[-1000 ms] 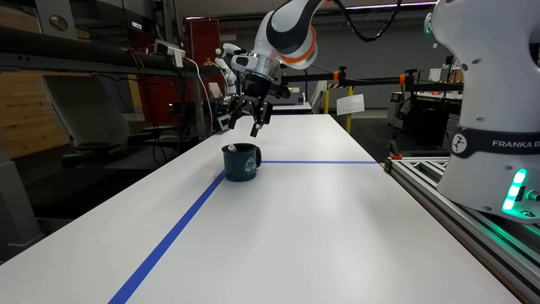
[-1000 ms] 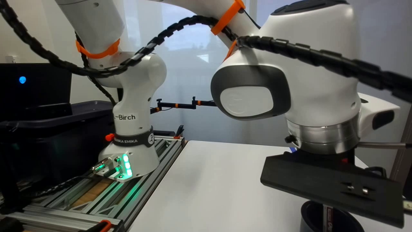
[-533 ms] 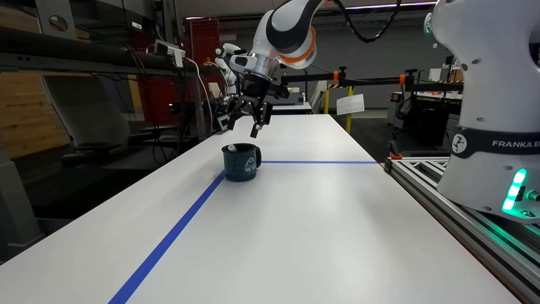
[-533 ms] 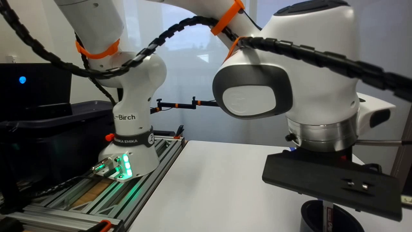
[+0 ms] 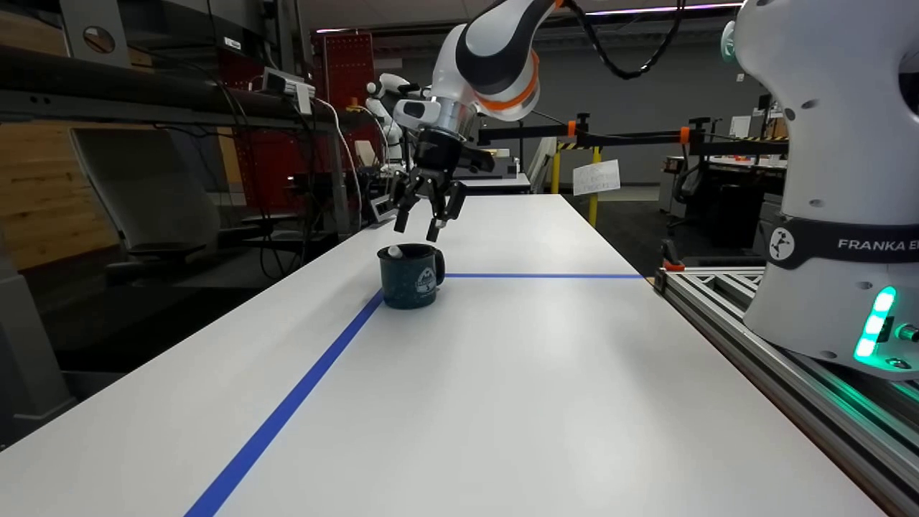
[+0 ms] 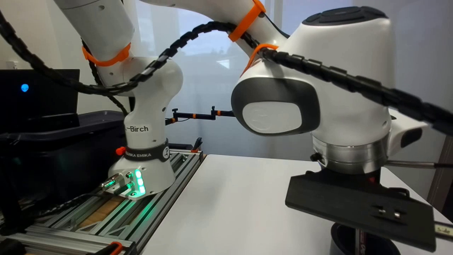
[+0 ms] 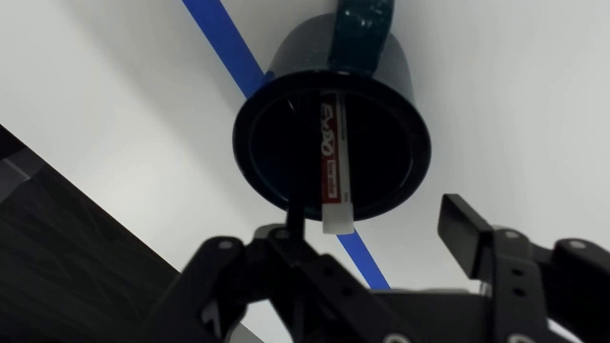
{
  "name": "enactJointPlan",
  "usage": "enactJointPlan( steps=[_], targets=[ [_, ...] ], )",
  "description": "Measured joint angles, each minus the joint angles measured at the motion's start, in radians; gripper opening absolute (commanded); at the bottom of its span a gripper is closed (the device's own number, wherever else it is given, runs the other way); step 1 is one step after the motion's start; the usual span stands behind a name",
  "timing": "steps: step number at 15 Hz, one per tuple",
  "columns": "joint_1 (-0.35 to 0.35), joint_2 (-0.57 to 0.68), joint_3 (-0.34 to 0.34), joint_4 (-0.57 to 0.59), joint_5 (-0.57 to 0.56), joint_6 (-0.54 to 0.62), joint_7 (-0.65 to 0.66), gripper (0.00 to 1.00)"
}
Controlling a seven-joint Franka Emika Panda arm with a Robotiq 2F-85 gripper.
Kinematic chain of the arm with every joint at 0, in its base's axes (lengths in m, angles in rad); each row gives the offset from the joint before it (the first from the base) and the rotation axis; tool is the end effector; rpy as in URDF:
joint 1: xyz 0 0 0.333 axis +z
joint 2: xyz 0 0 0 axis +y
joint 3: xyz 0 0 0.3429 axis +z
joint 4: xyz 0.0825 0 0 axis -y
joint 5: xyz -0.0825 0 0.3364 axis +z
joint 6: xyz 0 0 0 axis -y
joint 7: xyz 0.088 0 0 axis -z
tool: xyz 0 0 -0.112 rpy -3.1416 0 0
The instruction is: Pick up the marker from the cup and put it on the table
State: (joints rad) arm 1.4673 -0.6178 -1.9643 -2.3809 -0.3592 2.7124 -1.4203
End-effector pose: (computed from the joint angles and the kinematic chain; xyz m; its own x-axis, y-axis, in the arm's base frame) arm 0.4371 -0.2363 0.2930 0.3557 0.8511 0.3862 0.8872 -0.4374 0.1468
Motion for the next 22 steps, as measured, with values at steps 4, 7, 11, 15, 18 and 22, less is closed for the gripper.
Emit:
enactJointPlan(
  steps=[4, 7, 11, 15, 18, 22],
  targets=[
    [-0.012, -0.023, 0.0, 0.003, -0.011, -0.001, -0.021, 0.37],
    [-0.014, -0.051, -0.004, 0.015, -0.015, -0.003, -0.047, 0.51],
    [-0.012, -0.105, -0.009, 0.046, -0.017, -0.023, -0.1, 0.47],
    [-0.001, -0.166, -0.019, 0.093, -0.018, -0.076, -0.15, 0.36],
    [0.016, -0.211, -0.029, 0.137, -0.018, -0.127, -0.177, 0.41],
    [0.042, -0.264, -0.038, 0.195, -0.018, -0.194, -0.194, 0.47]
  ],
)
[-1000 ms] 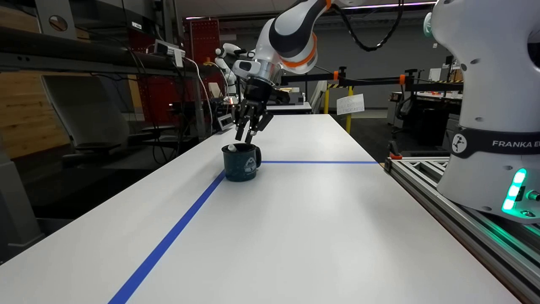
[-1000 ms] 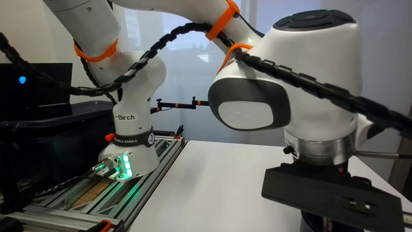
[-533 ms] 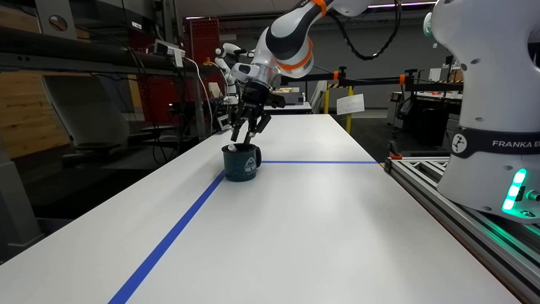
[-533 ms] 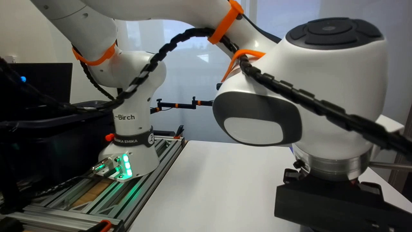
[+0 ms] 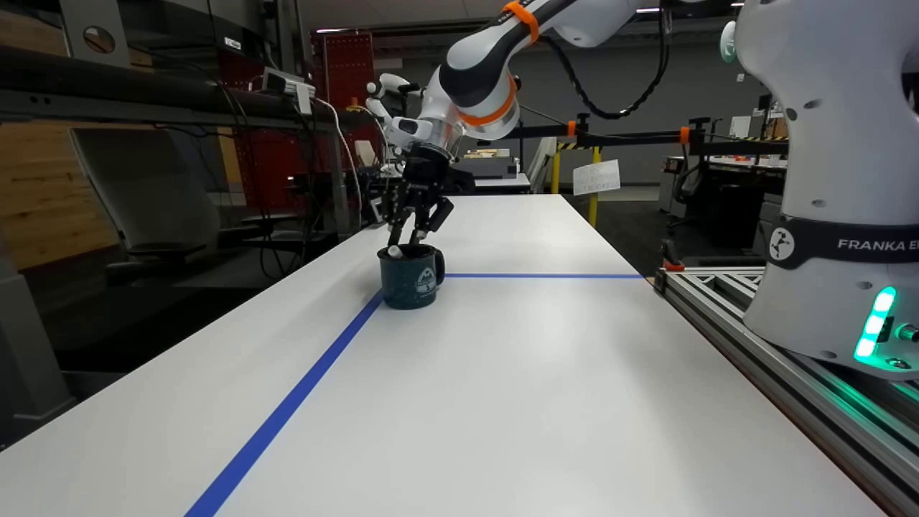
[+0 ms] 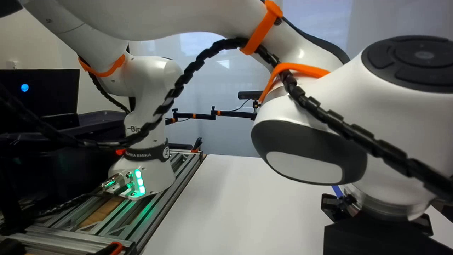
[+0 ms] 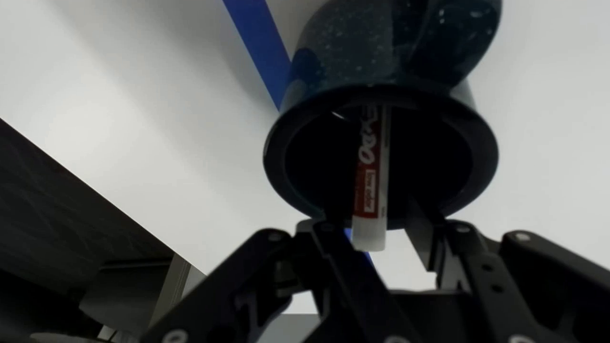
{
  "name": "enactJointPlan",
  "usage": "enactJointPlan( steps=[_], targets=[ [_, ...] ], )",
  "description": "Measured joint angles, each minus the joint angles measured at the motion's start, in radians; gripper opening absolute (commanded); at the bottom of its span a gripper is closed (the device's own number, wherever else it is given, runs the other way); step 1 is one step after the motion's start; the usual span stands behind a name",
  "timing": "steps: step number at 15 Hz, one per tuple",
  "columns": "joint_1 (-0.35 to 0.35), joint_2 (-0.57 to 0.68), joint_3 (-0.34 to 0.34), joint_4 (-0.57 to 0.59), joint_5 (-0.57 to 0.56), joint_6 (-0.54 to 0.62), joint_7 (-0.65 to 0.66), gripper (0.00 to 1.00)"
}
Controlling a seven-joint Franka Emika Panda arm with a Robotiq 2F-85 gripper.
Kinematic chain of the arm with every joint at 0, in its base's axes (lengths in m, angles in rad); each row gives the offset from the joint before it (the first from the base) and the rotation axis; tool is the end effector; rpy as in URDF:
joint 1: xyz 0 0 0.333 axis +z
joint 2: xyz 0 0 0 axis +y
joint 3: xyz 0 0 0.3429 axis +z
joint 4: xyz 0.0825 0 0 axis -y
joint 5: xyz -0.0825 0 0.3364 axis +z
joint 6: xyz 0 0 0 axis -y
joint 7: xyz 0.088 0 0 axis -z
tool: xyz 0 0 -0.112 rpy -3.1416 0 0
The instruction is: Pick up the marker from the cup and put it on the table
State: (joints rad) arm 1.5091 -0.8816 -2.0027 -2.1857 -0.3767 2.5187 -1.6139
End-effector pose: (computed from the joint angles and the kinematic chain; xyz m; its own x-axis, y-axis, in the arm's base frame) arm 0.4612 -0.2744 0.2534 0.2066 0.8258 0.5247 0.9438 -0.3096 0.1157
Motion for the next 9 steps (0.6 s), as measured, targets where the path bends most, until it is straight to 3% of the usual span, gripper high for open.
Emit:
enactJointPlan(
  steps=[4, 9],
  targets=[
    [0.024, -0.04, -0.003, 0.048, 0.0, -0.055, -0.002, 0.42],
    [0.05, -0.078, -0.009, 0.088, 0.0, -0.094, -0.002, 0.48]
  ],
)
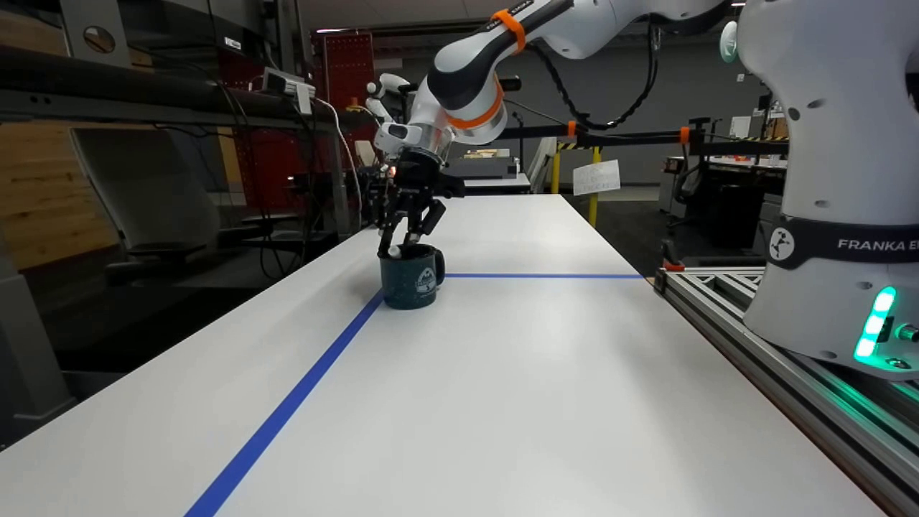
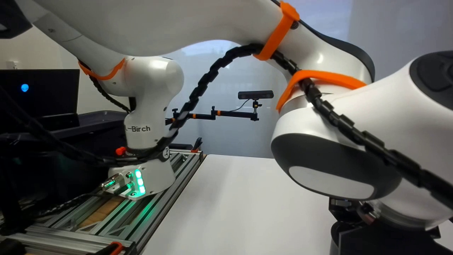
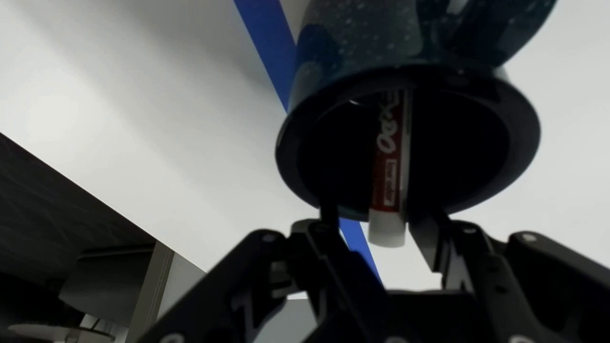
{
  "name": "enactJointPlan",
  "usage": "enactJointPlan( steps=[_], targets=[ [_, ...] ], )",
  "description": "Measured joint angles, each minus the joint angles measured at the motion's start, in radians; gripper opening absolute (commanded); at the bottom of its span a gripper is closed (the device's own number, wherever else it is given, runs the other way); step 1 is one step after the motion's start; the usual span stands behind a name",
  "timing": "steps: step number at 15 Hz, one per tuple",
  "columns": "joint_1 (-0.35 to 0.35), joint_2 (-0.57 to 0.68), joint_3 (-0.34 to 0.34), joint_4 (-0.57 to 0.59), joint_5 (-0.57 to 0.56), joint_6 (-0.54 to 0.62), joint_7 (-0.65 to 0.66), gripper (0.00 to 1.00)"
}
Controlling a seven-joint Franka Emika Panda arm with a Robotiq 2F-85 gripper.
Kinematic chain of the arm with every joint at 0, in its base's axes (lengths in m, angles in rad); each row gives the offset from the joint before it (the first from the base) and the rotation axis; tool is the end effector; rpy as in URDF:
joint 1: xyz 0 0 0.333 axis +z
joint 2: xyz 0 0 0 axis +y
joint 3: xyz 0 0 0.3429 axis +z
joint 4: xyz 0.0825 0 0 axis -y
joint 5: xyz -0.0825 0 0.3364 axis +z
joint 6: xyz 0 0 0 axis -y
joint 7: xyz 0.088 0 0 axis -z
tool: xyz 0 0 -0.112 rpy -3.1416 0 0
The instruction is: Pick up the marker from the cup and put it on the table
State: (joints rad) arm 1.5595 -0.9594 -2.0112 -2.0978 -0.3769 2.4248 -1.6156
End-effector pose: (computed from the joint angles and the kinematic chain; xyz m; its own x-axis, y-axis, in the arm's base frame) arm 0.4791 -0.2748 0.2407 0.1952 0.7994 0.5683 0.9570 -0.2819 0.0679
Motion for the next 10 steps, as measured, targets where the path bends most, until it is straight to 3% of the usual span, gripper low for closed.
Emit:
enactJointPlan(
  steps=[1, 2, 4, 6, 10],
  targets=[
    [0.005, -0.006, -0.002, 0.005, 0.0, -0.004, 0.0, 0.48],
    [0.009, -0.011, -0.002, 0.01, 0.0, -0.009, 0.0, 0.29],
    [0.015, -0.018, -0.002, 0.018, 0.0, -0.018, 0.0, 0.18],
    [0.021, -0.022, -0.005, 0.027, -0.004, -0.018, 0.0, 0.01],
    [0.023, -0.024, 0.0, 0.03, -0.013, -0.026, 0.0, 0.05]
  ],
)
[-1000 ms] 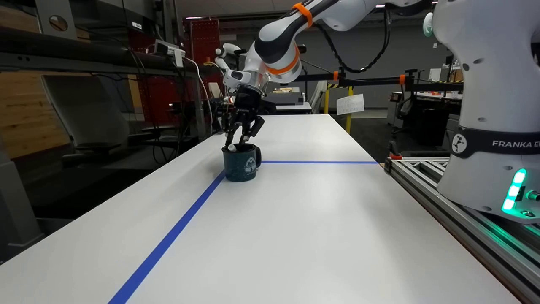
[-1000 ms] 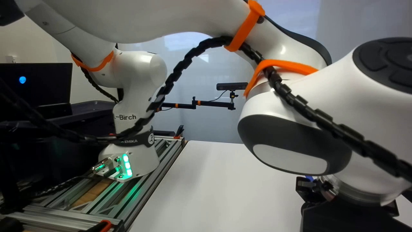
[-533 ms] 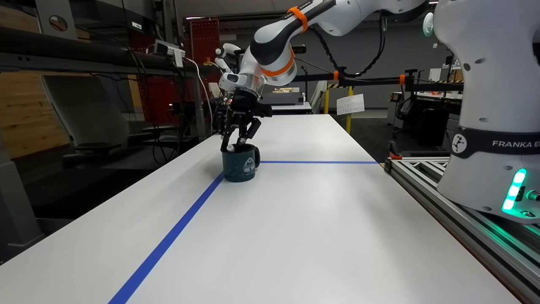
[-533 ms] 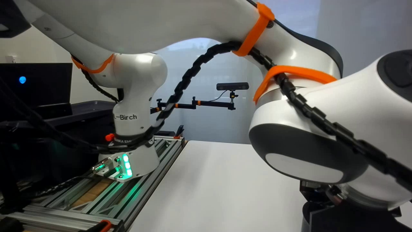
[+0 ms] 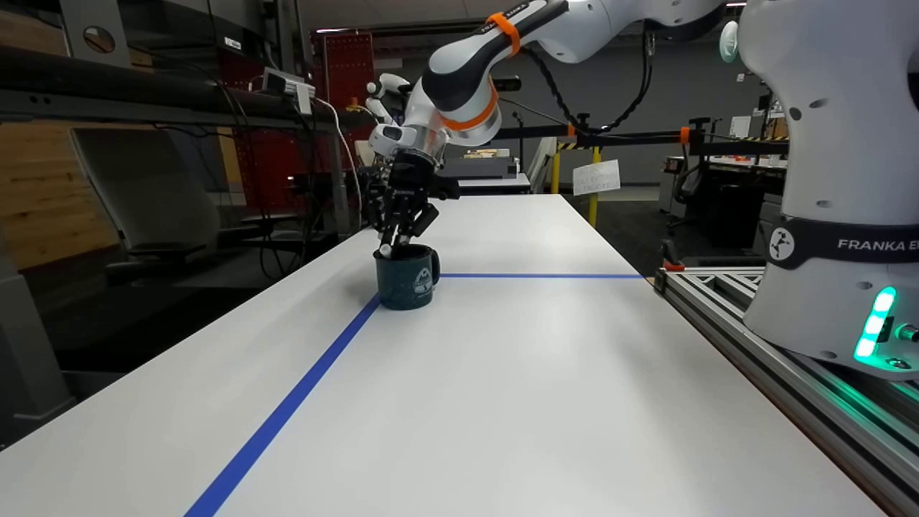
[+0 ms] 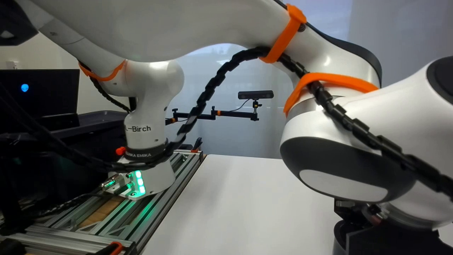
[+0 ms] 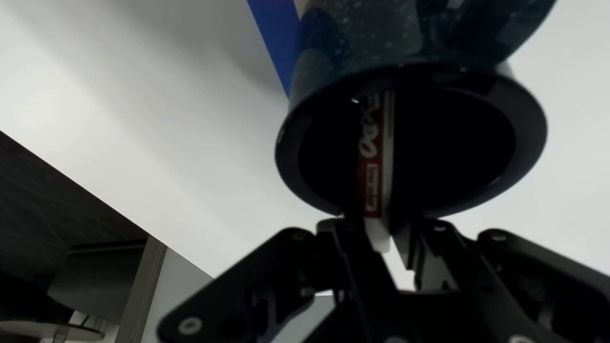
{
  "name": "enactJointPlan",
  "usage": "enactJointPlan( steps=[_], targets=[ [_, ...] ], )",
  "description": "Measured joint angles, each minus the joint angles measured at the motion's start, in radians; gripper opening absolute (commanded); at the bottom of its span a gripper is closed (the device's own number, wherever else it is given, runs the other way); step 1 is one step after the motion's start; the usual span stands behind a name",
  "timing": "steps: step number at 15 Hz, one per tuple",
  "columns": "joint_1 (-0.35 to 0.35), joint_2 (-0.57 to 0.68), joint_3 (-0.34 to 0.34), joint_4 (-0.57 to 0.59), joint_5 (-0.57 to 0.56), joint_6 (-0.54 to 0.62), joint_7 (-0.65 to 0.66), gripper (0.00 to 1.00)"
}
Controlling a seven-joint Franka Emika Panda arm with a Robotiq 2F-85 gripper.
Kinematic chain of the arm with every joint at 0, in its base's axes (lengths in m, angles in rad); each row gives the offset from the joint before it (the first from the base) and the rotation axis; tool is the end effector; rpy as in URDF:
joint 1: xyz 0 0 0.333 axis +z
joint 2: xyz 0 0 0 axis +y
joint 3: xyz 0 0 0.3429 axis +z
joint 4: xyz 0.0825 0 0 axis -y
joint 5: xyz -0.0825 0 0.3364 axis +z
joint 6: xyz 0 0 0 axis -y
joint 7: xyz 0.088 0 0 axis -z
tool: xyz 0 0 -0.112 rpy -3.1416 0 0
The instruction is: Pick up the marker from the cup and put it on the table
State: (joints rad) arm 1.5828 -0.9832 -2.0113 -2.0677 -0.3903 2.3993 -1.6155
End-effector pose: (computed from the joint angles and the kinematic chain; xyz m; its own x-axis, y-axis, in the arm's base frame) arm 0.4878 -0.2719 0.2381 0.1780 0.8001 0.5729 0.9634 -0.2601 0.0640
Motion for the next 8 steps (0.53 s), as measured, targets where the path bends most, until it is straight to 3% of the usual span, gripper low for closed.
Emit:
enactJointPlan(
  steps=[8],
  targets=[
    [-0.093, 0.009, 0.163, -0.056, -0.001, -0.064, -0.018, 0.05]
  ],
)
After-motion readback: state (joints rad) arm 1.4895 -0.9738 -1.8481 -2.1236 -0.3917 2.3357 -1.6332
